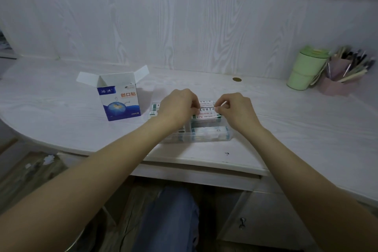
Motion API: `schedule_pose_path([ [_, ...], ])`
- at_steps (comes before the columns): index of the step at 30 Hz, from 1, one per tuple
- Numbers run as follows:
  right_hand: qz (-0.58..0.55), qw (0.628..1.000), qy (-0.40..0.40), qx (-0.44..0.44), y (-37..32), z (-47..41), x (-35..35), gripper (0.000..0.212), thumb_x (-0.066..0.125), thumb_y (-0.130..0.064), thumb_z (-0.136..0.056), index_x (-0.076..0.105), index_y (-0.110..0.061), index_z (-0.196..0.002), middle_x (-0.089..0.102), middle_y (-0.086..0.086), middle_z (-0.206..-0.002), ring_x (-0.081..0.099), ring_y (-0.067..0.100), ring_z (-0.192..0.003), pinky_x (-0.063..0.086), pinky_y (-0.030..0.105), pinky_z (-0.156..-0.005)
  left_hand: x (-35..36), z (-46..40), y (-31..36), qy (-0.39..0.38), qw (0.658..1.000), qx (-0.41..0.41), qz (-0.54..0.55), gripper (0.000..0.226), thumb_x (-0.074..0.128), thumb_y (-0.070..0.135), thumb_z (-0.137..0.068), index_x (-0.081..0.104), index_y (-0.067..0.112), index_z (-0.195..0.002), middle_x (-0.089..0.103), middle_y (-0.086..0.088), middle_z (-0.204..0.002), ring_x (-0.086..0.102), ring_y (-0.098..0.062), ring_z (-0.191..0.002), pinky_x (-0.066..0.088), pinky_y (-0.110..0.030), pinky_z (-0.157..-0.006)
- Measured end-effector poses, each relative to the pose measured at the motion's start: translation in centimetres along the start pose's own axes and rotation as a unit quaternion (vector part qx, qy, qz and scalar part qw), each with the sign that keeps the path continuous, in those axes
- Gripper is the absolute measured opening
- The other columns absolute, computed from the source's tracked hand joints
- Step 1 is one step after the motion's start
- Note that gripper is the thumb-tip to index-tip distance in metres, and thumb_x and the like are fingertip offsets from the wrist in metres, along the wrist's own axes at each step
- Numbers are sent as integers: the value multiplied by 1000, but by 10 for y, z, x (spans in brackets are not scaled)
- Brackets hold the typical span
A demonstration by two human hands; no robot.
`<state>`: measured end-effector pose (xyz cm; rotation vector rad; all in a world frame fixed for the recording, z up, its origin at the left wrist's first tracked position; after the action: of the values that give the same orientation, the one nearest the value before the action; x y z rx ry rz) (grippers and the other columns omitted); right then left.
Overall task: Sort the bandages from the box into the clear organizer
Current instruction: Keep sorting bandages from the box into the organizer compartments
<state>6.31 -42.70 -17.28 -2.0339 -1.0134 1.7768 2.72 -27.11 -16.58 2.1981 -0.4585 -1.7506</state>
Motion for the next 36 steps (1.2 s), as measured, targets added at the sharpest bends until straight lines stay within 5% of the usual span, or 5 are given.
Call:
schedule_pose_path([
  [10,134,991,-17,3,-7,1,1,12,60,-20,-91,71,-18,-96,63,1,-103,59,22,-93,39,29,-68,0,-11,0,-46,990,23,-130,20,65,32,-87,71,24,-105,60,-6,-111,43,-29,-111,38,-34,-85],
  [18,133,989,-64,12,-8,-2,-1,12,63,-26,-90,70,-19,-96,64,-2,-100,58,20,-95,40,30,-71,-1,-16,-4,-87,991,5,-102,19,65,31,-87,73,19,-100,66,-6,-102,49,-30,-106,43,-37,-91],
  [25,101,991,-84,25,-8,-6,-2,12,67,-26,-87,69,-16,-92,67,0,-92,58,18,-85,42,31,-66,-6,-15,0,-105,992,0,-66,26,62,29,-90,71,11,-107,68,-7,-105,57,-24,-101,32,-24,-78],
  [33,63,996,-55,-28,-29,-6,-9,20,65,-33,-88,71,-17,-98,66,-2,-102,59,15,-95,49,34,-79,-36,-1,-12,44,999,17,-5,20,58,29,-93,67,19,-108,60,-4,-112,52,-21,-105,37,-29,-85],
  [36,-6,995,-45,-92,-59,-9,-2,19,61,-32,-91,70,-17,-99,67,-5,-102,56,3,-83,44,18,-72,-59,16,-30,139,990,23,-8,24,58,26,-92,62,21,-115,54,-4,-117,47,-20,-110,36,-27,-86],
])
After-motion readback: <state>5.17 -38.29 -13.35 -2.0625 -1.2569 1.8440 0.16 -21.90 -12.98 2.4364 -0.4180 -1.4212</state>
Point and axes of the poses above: each hand's wrist, its own z-axis away from the middle knuckle, its own x-axis out of the palm, y = z × x, the point moved 2 cm from there along -z, towards the middle knuckle
